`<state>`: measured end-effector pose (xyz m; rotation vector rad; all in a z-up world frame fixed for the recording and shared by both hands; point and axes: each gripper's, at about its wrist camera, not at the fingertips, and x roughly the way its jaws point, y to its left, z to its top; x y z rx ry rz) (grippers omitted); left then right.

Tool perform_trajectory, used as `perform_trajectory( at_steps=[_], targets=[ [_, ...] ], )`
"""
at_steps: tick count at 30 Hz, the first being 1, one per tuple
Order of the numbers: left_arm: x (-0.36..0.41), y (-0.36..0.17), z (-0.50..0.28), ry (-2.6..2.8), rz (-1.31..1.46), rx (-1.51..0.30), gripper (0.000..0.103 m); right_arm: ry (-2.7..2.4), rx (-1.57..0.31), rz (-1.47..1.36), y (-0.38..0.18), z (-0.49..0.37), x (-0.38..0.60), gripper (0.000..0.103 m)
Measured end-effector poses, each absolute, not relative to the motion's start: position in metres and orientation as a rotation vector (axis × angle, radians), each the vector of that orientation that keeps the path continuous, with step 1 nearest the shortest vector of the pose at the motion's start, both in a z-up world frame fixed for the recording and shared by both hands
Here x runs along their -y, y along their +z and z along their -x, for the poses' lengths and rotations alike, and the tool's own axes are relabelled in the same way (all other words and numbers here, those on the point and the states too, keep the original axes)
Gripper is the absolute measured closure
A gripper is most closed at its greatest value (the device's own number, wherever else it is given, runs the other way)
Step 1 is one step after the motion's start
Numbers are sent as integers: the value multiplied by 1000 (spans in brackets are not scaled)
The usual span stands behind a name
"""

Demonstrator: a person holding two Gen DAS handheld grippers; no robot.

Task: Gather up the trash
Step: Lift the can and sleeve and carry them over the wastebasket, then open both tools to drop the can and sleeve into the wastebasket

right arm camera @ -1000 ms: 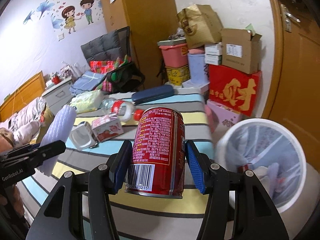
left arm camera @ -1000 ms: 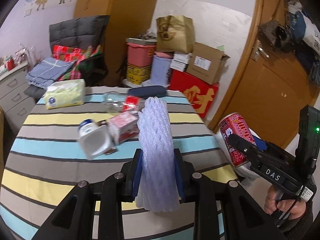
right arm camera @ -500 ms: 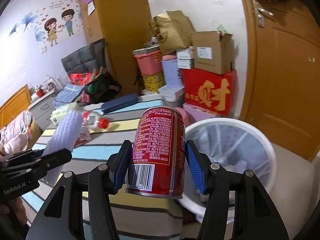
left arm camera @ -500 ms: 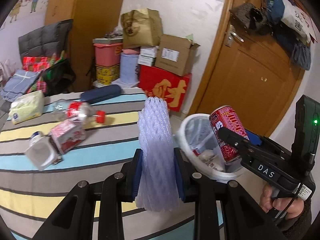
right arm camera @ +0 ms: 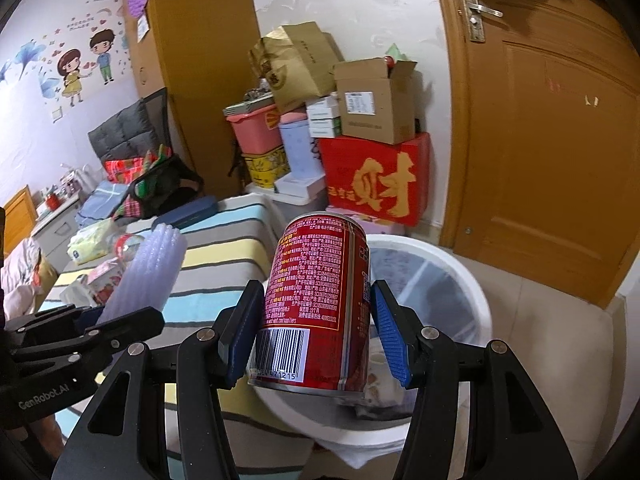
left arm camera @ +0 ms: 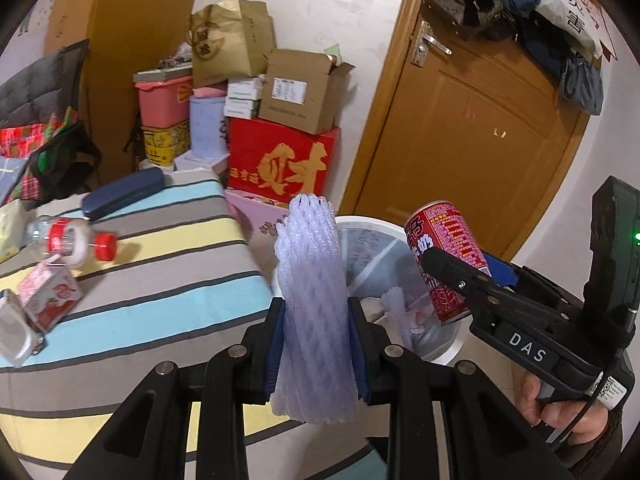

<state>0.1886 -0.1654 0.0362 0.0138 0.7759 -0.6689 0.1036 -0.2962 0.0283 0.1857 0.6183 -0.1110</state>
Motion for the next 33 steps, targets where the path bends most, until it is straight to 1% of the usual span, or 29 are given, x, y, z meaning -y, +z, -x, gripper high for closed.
perform_trajectory(
  at_steps=[9,19,22,24,26,30,33],
  targets=[
    [218,18,-199,-723,-67,-826,73,-149,-665,-175,14,-109,328,47],
    [254,-6,-216,-740,-89,-887,72,-172,-743,-174,-4,-120,353,47],
    [259,-11,-218,-739,-93,-902,67,-179,-773,-176,-11,-123,355,46],
    [258,-14,-221,-731,-81,-913,50,-180,-789,-178,-14,-125,357,46],
    [256,-14,-221,-720,-84,-907,42,-173,-804,-175,-16,-126,356,46],
    [250,-13,-221,-727,-62,-907,42,-189,-775,-144,-11,-122,352,42],
    [244,-10,-220,-710,-62,-897,42,-192,-763,-152,-8,-122,353,42]
  ],
)
